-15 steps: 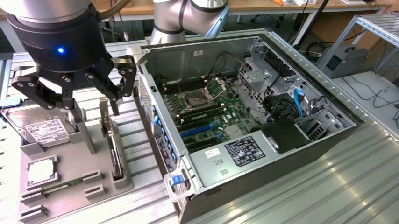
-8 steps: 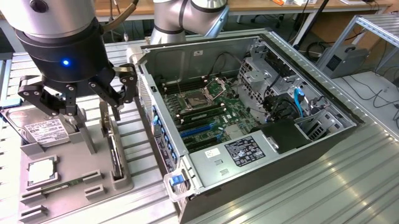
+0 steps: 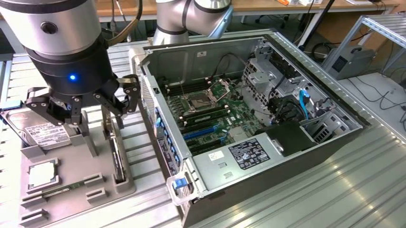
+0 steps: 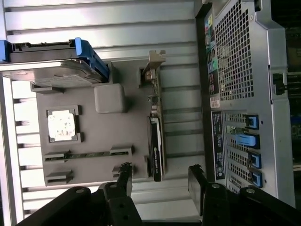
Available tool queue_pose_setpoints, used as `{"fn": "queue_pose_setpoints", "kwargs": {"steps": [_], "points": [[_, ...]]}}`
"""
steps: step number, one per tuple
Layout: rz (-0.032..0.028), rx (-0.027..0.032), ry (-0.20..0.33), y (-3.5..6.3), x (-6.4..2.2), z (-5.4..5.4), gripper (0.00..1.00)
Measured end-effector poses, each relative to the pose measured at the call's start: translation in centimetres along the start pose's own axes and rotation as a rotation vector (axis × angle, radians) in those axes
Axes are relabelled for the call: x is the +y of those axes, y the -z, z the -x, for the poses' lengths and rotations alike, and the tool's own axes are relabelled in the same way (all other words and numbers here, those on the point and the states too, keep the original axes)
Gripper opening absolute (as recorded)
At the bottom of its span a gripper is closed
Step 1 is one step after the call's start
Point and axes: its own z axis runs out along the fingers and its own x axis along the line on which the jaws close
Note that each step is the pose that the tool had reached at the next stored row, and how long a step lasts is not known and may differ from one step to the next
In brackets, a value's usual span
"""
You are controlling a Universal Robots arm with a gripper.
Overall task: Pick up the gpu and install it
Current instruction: 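Pick up the gpu and move the gpu toward the slot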
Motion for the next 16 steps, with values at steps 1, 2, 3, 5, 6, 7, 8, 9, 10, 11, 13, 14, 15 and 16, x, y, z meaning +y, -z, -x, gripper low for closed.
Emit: {"fn": "queue_pose_setpoints", "kwargs": {"steps": [1, 2, 3, 5, 6, 7, 8, 9, 10, 11, 13, 14, 15, 16], "points": [[0.0000, 0.0000, 0.000, -0.18, 0.00, 0.0, 0.60], [-0.0001, 0.0000, 0.000, -0.34, 0.01, 0.0, 0.60], [-0.0001, 0.0000, 0.000, -0.54, 0.01, 0.0, 0.60], [0.0000, 0.0000, -0.001, -0.95, 0.01, 0.0, 0.60], [-0.0001, 0.0000, -0.001, -1.31, 0.01, 0.0, 0.60], [-0.0001, 0.0000, -0.001, -1.58, 0.01, 0.0, 0.60], [-0.0001, -0.0001, -0.001, -1.82, 0.00, 0.0, 0.60], [-0.0001, 0.0000, -0.001, -1.99, -0.01, 0.0, 0.60], [-0.0001, -0.0001, -0.002, -2.27, -0.01, -0.1, 0.60], [-0.0001, 0.0000, -0.002, -2.51, -0.02, -0.1, 0.60], [-0.0002, 0.0000, -0.002, -2.86, -0.03, -0.1, 0.60], [-0.0001, 0.0000, -0.002, -3.03, -0.04, -0.1, 0.60], [-0.0002, 0.0000, -0.002, -3.27, -0.04, -0.1, 0.60], [-0.0001, -0.0001, -0.002, -3.46, -0.05, -0.1, 0.60]]}}
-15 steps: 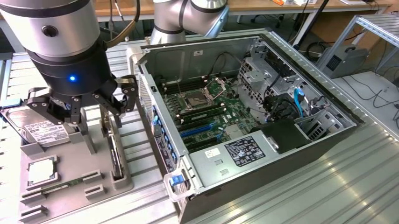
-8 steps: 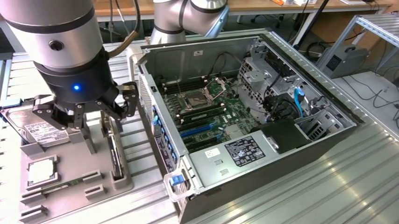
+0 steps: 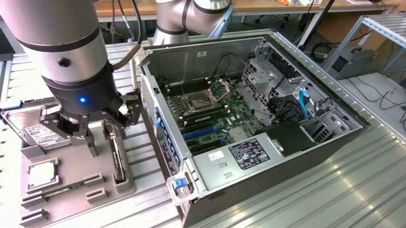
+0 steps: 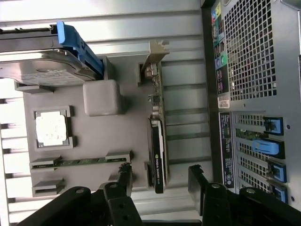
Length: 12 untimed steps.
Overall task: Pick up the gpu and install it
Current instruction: 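Pick up the gpu and move the gpu toward the slot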
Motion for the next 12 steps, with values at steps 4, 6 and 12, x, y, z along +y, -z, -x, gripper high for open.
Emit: {"fn": "queue_pose_setpoints", "kwargs": {"steps": [4, 6, 12], "points": [[-0.0001, 0.0000, 0.000, -0.94, -0.03, 0.0, 0.60], [-0.0001, 0.0000, -0.001, -1.42, -0.04, 0.0, 0.60], [-0.0002, 0.0000, -0.003, -3.16, -0.08, 0.0, 0.60]]}}
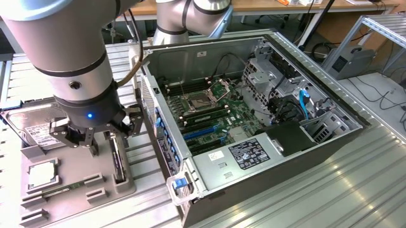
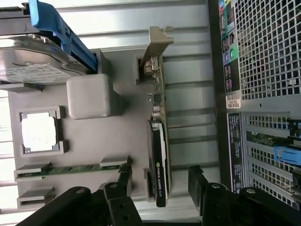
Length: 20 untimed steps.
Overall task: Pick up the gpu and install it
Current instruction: 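Pick up the gpu and move the gpu toward the slot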
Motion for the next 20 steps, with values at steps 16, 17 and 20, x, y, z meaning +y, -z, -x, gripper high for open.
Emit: {"fn": "queue_pose_setpoints", "kwargs": {"steps": [16, 17, 20], "points": [[-0.0001, -0.0002, -0.005, -3.08, -0.01, 0.0, 0.60], [-0.0002, -0.0002, -0.005, -3.17, -0.01, 0.0, 0.60], [0.0005, 0.0001, -0.005, -3.18, 0.00, 0.0, 0.60]]}}
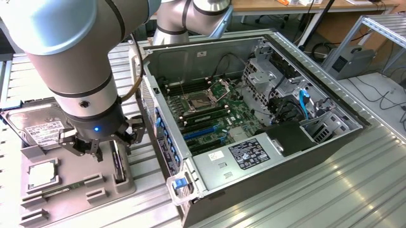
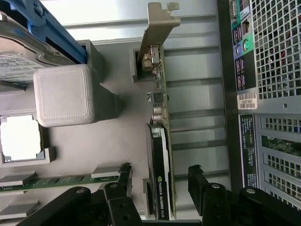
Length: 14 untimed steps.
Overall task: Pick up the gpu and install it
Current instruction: 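Pick up the gpu and move the gpu toward the slot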
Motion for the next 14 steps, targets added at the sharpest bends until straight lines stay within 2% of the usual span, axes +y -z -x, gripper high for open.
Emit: {"fn": "queue_pose_setpoints", "kwargs": {"steps": [4, 14], "points": [[0.0005, -0.0002, 0.000, -0.05, 0.03, 0.40, 0.60], [0.0003, 0.0000, 0.000, -0.69, 0.45, 0.35, 0.60]]}}
